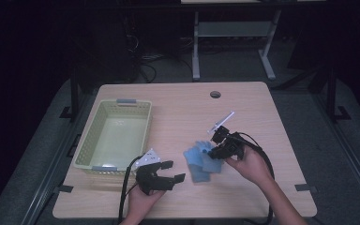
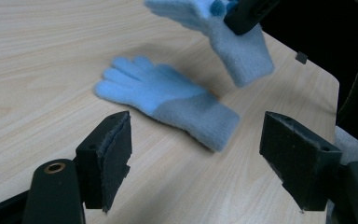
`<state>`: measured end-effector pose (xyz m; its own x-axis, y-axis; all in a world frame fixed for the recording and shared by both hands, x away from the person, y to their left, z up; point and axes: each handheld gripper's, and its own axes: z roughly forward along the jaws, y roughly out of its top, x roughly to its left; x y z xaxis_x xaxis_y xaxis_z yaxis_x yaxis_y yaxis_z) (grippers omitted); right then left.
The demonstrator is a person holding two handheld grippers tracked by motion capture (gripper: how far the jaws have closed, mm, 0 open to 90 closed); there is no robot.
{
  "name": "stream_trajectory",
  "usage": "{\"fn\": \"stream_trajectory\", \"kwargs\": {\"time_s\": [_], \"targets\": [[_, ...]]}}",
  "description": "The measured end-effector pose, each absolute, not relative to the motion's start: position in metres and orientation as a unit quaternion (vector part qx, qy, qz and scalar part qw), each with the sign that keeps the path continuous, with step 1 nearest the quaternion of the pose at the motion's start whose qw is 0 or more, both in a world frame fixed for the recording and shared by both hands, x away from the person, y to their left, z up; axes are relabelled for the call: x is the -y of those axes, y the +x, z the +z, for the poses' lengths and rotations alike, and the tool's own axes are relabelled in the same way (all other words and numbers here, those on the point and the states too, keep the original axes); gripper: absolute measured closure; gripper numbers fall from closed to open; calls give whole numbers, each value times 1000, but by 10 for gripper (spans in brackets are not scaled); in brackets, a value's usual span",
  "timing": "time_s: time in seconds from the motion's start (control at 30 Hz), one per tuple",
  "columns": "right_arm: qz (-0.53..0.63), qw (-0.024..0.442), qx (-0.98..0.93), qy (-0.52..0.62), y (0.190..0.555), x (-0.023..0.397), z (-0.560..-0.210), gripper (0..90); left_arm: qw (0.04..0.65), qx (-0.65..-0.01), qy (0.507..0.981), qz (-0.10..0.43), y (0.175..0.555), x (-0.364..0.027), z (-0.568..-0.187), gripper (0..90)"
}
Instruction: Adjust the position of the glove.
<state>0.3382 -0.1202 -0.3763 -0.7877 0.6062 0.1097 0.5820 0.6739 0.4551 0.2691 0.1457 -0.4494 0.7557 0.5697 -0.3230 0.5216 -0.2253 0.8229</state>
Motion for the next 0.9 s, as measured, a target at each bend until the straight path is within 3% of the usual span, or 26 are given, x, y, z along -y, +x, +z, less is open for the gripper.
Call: {"fn": "stream_trajectory", "kwargs": {"time_s": [0.9], "targets": [[202,8,-941,270,342,81,-401,789,518,-352,779,21,269,-148,-449,248]]}}
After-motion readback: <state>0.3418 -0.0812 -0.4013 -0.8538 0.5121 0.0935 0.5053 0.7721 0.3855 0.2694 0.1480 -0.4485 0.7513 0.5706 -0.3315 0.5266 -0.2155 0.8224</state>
